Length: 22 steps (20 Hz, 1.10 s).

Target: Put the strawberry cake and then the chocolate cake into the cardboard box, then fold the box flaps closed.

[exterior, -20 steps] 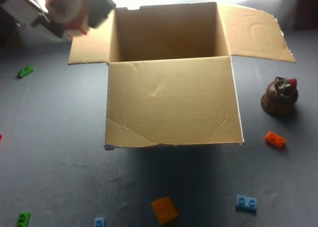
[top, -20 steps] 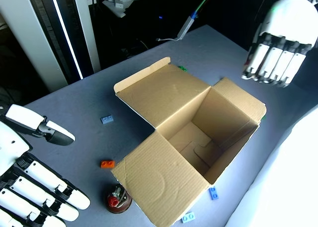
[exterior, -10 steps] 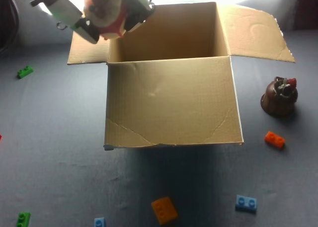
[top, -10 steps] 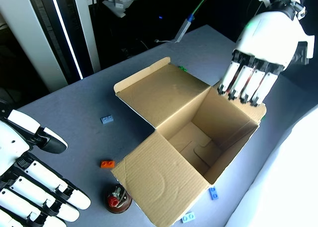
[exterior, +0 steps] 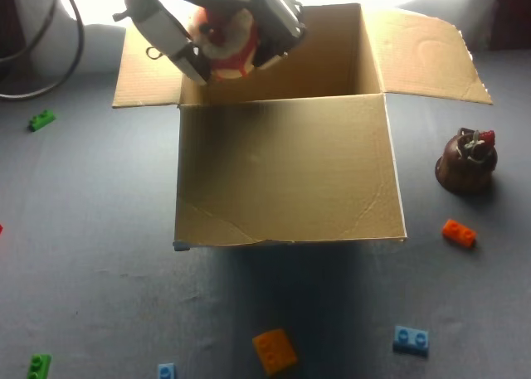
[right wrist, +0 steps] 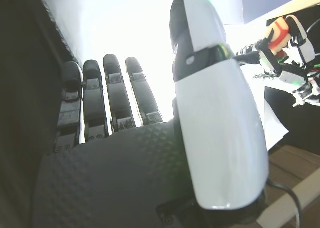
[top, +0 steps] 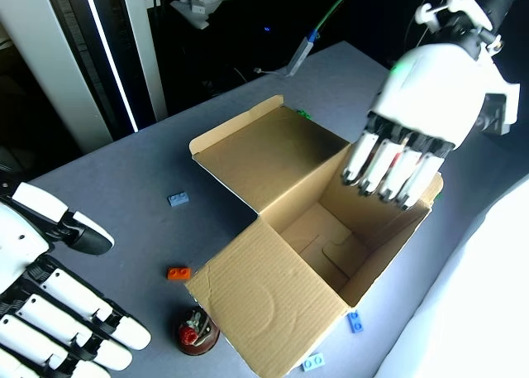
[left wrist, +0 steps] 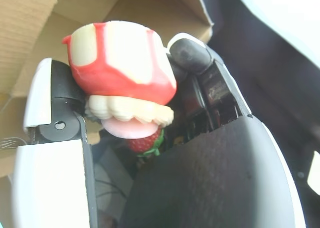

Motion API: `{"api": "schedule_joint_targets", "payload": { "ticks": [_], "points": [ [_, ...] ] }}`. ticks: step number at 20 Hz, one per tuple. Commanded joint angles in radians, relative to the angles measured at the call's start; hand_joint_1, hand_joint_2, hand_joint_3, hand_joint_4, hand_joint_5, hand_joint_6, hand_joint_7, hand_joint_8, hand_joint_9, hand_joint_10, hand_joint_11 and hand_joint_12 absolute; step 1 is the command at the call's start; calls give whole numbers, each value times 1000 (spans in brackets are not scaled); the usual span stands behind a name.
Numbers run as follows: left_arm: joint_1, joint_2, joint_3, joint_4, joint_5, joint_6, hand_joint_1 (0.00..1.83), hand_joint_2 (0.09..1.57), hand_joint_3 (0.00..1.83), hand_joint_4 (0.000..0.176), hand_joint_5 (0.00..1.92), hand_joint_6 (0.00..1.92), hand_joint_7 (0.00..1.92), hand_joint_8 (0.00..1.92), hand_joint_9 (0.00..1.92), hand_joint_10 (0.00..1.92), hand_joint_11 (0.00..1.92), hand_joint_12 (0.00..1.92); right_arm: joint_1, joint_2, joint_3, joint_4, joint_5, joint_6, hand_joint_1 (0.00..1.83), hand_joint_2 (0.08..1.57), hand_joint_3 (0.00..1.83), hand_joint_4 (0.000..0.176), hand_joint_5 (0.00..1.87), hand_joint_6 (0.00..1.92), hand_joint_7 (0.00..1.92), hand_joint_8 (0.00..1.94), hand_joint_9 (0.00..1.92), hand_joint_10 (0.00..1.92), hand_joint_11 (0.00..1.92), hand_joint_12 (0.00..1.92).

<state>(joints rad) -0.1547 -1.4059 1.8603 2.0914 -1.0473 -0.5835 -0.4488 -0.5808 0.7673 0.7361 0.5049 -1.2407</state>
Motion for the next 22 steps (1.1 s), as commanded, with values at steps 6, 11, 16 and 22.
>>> {"api": "schedule_joint_targets", "payload": {
  "ticks": [6,11,16,22],
  "points": [
    [5,-40,35,-76,50,23,1187,1205,0,0,444,1082,280,1429,302,1570,327,1777,-23,-44,67,-15,104,68,772,1080,0,0,149,12,192,10,136,19,0,393],
    [6,-58,60,-77,62,43,839,1042,0,34,337,113,417,31,459,219,132,1190,-20,-64,101,-15,92,121,704,1130,10,0,86,4,186,4,125,11,0,276],
    [-6,-58,79,-70,70,55,607,906,0,90,103,0,135,0,241,0,0,1010,-7,-87,147,-102,42,266,751,1112,1,0,85,9,109,3,94,11,0,228],
    [-45,-58,135,-49,68,83,358,965,18,79,81,2,127,7,208,1,0,863,-9,-177,262,-222,2,450,695,1133,4,0,82,5,94,4,71,2,0,189]
  ]
}}
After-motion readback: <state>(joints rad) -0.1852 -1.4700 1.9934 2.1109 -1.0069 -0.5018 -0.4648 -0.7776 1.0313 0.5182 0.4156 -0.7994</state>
